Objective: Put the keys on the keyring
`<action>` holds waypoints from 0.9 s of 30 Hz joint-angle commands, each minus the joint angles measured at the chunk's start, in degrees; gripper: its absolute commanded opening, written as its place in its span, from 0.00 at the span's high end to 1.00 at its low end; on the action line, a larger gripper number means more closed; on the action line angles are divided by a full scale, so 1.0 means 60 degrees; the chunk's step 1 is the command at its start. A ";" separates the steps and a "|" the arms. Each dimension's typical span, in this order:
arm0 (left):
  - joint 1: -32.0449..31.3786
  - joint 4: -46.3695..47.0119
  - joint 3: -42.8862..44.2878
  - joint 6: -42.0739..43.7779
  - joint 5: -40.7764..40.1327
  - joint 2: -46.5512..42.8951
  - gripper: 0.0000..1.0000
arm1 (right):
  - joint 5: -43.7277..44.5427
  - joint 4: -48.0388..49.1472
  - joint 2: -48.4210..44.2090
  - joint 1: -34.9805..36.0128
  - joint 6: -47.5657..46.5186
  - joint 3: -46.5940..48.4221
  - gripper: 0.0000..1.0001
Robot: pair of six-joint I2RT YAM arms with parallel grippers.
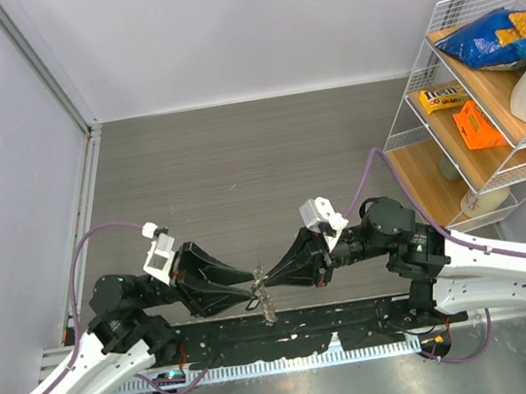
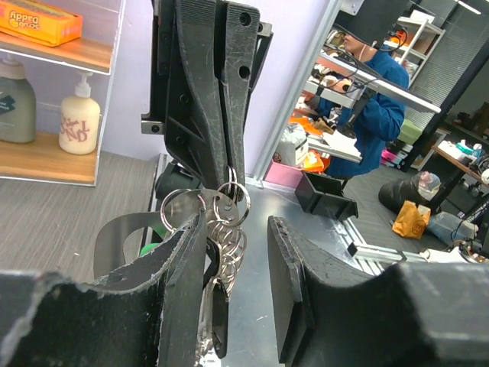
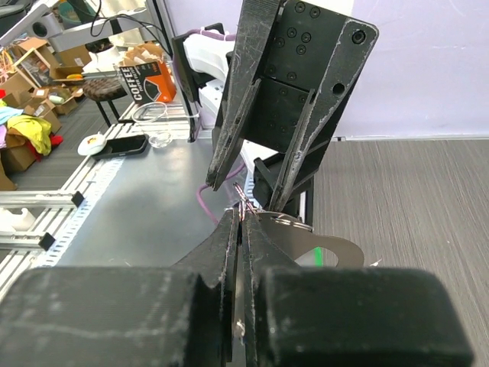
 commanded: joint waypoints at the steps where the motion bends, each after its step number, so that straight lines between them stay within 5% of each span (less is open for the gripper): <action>1: -0.0047 0.0508 0.0413 0.0315 -0.0267 0.0271 0.57 | 0.0646 0.0299 -0.0233 0.0114 0.0040 0.0167 0.94; 11: -0.0091 0.0464 0.0633 0.0593 -0.0517 0.0726 0.57 | 0.1349 0.0167 -0.0306 0.0158 0.0421 0.0225 0.94; 13: -0.0120 0.0478 0.0648 0.0637 -0.0590 0.0755 0.64 | 0.1452 0.0137 -0.0306 0.0173 0.0436 0.0255 0.94; 17: -0.0149 0.0435 0.0677 0.0710 -0.0546 0.0902 0.98 | 0.1598 0.0297 -0.0408 0.0202 0.0480 0.0167 0.94; 27: -0.0281 0.0376 0.0604 0.0872 -0.0693 0.0990 1.00 | 0.1890 0.1718 -0.0832 0.0378 0.0144 -0.0492 0.94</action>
